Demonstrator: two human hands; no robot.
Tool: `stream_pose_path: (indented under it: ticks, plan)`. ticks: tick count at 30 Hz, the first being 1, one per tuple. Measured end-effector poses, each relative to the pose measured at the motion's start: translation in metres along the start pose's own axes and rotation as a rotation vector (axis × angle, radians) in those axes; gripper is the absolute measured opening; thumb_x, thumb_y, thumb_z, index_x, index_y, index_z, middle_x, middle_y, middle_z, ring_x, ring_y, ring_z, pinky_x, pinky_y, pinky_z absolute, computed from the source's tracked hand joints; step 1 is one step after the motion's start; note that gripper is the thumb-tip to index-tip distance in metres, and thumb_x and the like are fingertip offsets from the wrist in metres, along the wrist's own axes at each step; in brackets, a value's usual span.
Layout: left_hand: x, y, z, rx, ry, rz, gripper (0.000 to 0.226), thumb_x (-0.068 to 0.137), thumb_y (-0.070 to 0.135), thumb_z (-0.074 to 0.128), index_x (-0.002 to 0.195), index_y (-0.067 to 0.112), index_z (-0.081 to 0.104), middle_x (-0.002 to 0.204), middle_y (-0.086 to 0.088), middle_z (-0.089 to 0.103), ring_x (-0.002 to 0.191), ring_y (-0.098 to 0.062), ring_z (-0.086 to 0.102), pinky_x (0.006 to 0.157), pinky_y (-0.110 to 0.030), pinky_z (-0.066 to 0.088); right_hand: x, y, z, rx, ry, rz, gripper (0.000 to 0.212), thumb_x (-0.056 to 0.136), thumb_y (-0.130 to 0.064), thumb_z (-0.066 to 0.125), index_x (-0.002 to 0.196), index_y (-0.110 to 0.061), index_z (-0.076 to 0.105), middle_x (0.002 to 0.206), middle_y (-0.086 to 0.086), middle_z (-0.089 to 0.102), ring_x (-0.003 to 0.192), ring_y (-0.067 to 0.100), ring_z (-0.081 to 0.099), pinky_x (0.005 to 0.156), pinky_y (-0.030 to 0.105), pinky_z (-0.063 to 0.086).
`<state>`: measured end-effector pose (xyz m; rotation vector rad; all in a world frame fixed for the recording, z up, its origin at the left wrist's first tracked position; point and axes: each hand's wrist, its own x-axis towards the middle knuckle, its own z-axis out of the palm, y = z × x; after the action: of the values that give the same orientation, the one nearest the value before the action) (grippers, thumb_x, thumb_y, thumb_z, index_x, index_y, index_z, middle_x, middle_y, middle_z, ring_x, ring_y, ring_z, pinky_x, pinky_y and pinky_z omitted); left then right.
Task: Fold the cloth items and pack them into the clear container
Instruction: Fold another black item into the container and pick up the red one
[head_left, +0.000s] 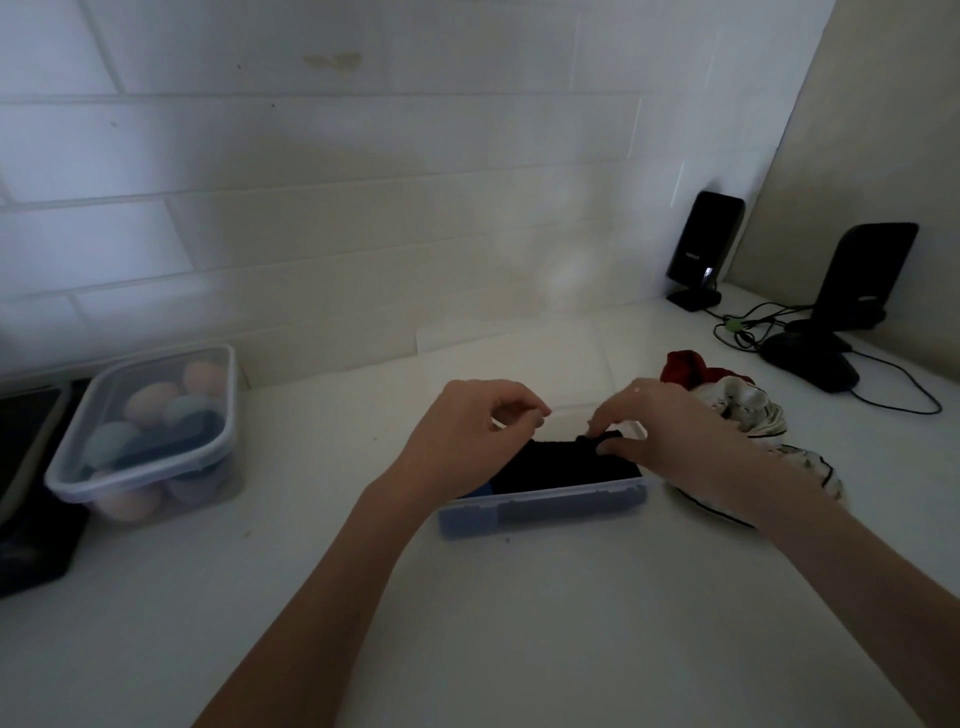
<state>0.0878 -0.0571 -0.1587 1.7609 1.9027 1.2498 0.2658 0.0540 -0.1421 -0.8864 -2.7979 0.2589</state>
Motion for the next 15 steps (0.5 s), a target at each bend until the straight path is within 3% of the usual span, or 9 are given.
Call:
stream_pose_path:
  ticks: [4,8,11,15]
  plan:
    - [0.001,-0.001,0.001,0.064,-0.018,0.016,0.016,0.088,0.019,0.058,0.094,0.019,0.073,0.085,0.007,0.073,0.076,-0.002,0.067,0.077,-0.033,0.057,0.000,-0.009,-0.008,-0.303,-0.040,-0.027,0.025,0.083,-0.048,0.060,0.104,-0.038,0.068,0.110,-0.013,0.058,0.106,0.013,0.042,0.087,0.031,0.025]
    - [0.000,-0.001,0.000,0.045,-0.023,0.002,0.016,0.088,0.017,0.058,0.093,0.019,0.073,0.084,0.004,0.074,0.076,-0.004,0.068,0.078,-0.035,0.057,0.001,-0.018,-0.017,-0.307,-0.232,0.064,0.033,0.083,-0.052,0.058,0.115,-0.044,0.060,0.108,-0.004,0.056,0.105,0.018,0.041,0.093,0.034,0.025]
    - [0.000,-0.001,0.000,0.029,-0.027,-0.007,0.015,0.088,0.016,0.058,0.092,0.018,0.073,0.083,0.004,0.074,0.077,-0.005,0.069,0.078,-0.035,0.057,0.003,-0.018,-0.022,-0.278,-0.353,0.061,0.038,0.084,-0.040,0.061,0.122,-0.042,0.056,0.112,-0.013,0.060,0.110,0.015,0.051,0.097,0.036,0.034]
    - [0.000,0.000,0.000,0.011,-0.034,-0.009,0.015,0.088,0.015,0.058,0.092,0.017,0.073,0.080,0.008,0.072,0.078,-0.004,0.069,0.079,-0.034,0.057,0.012,-0.018,-0.018,-0.174,-0.435,0.066,0.040,0.079,-0.033,0.064,0.117,-0.043,0.059,0.117,-0.013,0.066,0.107,0.014,0.059,0.091,0.038,0.051]
